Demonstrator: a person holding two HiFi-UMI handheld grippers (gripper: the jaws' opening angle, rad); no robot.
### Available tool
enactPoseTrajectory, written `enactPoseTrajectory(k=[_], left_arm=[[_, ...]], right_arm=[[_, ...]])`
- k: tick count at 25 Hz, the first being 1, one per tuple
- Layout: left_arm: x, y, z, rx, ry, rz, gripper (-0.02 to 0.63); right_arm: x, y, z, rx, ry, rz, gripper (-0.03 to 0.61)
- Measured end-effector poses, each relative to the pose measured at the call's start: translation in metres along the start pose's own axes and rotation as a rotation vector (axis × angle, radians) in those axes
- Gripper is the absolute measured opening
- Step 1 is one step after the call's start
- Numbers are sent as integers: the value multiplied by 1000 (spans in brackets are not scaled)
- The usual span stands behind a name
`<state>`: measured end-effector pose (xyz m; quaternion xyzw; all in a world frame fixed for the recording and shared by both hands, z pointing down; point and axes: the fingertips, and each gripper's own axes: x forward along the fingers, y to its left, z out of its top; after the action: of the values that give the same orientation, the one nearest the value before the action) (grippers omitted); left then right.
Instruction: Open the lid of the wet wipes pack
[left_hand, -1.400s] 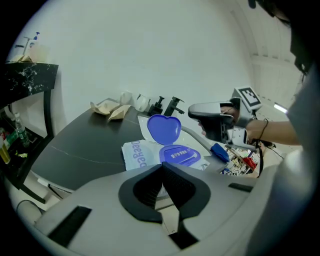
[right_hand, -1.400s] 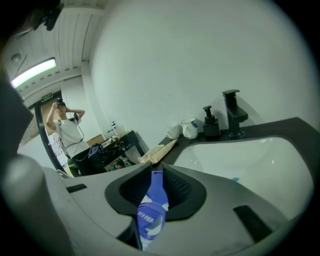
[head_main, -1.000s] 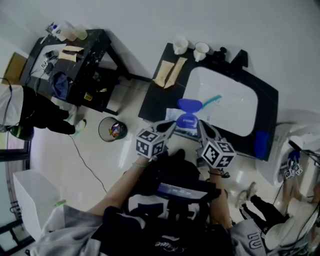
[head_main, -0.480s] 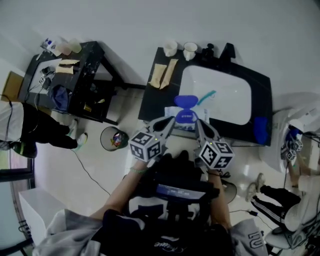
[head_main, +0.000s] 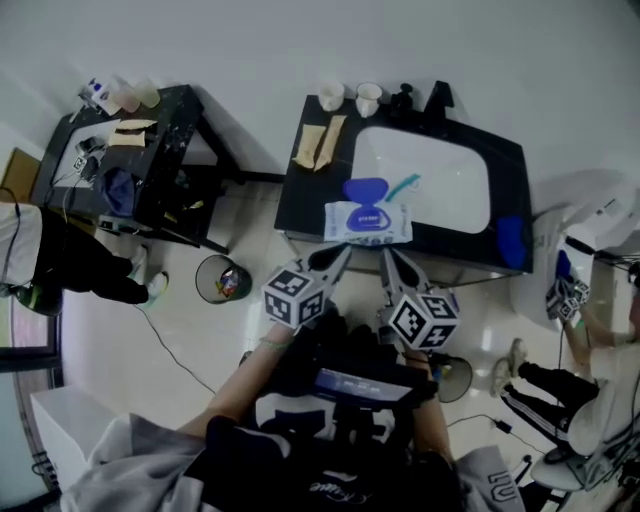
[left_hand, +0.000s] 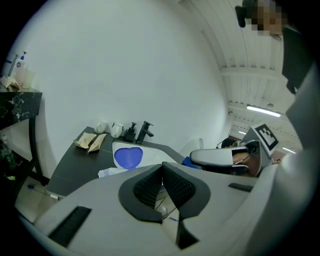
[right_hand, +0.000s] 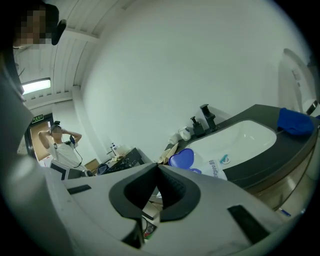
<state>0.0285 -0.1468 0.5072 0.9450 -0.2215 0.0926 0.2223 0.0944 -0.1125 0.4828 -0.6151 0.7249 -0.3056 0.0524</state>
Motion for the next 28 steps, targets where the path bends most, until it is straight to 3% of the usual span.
enactPoseTrajectory(k=[10, 16, 21, 28], left_arm=[[-16, -58, -12, -29, -60, 67, 8], [-33, -95, -29, -22, -52, 100, 9], [-50, -101, -38, -25, -48, 134, 8], [-56, -101, -37, -13, -53, 114, 9]], right_arm=[[-53, -4, -7, -36, 37, 44, 2], [-79, 2, -21, -42, 51, 98, 2], [-89, 20, -38, -81, 57, 127, 3], [-89, 38, -43, -63, 57, 164, 2]])
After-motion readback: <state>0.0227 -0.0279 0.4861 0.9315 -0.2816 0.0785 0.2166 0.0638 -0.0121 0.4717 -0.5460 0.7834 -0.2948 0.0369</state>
